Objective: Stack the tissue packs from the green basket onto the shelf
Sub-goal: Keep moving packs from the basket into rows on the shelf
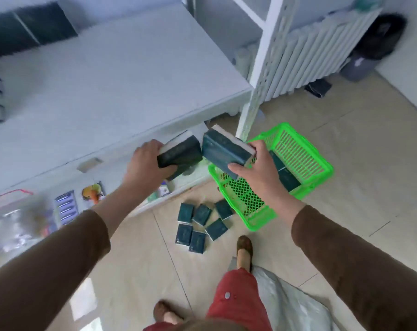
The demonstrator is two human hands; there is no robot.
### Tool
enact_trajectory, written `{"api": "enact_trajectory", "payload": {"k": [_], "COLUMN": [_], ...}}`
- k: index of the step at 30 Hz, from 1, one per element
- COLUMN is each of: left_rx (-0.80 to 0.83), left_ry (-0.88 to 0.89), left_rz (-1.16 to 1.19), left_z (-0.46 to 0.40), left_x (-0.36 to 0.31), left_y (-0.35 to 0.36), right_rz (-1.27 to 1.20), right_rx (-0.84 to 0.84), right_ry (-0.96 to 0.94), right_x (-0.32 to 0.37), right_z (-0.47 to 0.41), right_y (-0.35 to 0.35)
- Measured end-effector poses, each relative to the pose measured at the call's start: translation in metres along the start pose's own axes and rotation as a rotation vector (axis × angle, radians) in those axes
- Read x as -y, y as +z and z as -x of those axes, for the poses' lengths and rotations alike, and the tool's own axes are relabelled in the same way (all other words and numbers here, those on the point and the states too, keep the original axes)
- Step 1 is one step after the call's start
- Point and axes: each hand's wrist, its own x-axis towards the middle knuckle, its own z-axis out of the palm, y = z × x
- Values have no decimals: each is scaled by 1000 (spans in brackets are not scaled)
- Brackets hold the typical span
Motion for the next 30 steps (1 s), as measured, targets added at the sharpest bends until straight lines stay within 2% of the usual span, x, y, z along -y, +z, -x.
{"api": "enact_trajectory", "payload": {"k": [4,13,20,25,30], "left_rx": [-148,-241,-259,-289,-235], "left_ry": [14,40,38,85,90], "left_rz": [-1,-82,-214,-408,-527], "left_z": [39,19,-75,-177,-262], "left_x": [54,140,194,227,257], "left_y": [-96,-223,-279,-308,-325], "right_rz": [-139,-149,-160,-128,-101], "right_rx": [-20,12,43,66,85], "right_ry": [-95,-252,-273,-277,-248], "right_x": [85,204,261,288,304], "right_z": [26,-10,-105,-189,-262], "right_y": [50,141,214,249,284]}}
